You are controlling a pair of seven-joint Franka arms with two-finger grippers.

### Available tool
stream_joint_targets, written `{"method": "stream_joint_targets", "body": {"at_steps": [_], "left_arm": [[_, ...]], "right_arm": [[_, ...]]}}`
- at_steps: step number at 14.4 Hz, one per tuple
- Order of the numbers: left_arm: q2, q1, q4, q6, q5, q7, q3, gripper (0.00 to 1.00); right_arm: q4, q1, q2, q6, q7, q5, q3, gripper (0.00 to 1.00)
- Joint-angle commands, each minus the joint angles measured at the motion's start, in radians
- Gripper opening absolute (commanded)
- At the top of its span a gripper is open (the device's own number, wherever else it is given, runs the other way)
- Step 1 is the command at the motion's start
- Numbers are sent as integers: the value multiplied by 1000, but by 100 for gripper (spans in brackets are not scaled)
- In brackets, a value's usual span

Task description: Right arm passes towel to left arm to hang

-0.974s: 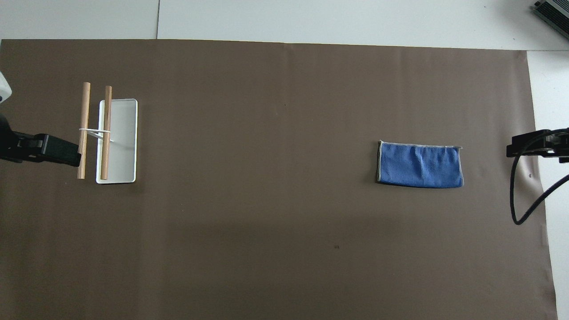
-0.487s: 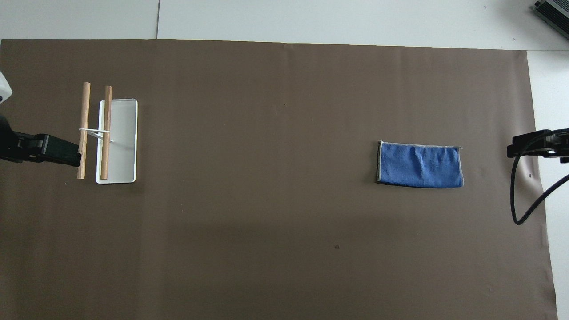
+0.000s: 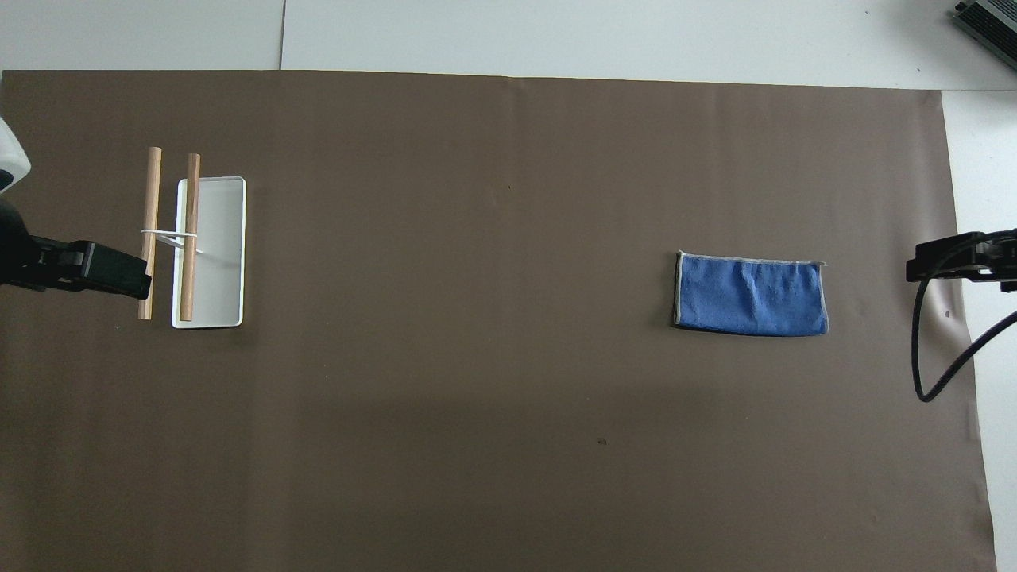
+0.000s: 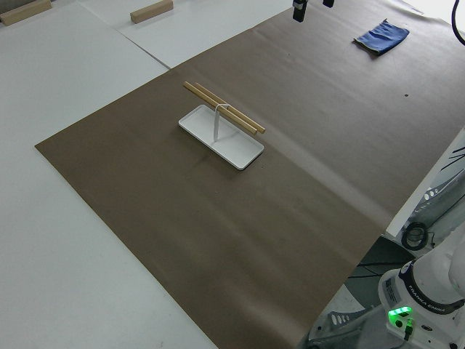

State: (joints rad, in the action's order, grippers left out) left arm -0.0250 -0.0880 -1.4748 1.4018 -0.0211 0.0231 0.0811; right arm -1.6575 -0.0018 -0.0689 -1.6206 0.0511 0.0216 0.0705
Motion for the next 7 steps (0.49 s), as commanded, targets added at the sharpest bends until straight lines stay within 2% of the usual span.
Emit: {"method": "stream_joint_targets", "body": {"at_steps": [1, 4, 7], "left_arm": [[-30, -15, -35, 11, 24, 12, -6, 100], [-30, -15, -36, 16, 24, 9, -6, 100], [-32, -15, -44, 19, 24, 9, -6, 100]], "right_arm": [[-62, -4, -31, -59, 15, -2, -8, 100], [-140, -6, -16, -154, 15, -5, -11, 100], [-281, 14, 4, -351, 12, -6, -11, 100]]}}
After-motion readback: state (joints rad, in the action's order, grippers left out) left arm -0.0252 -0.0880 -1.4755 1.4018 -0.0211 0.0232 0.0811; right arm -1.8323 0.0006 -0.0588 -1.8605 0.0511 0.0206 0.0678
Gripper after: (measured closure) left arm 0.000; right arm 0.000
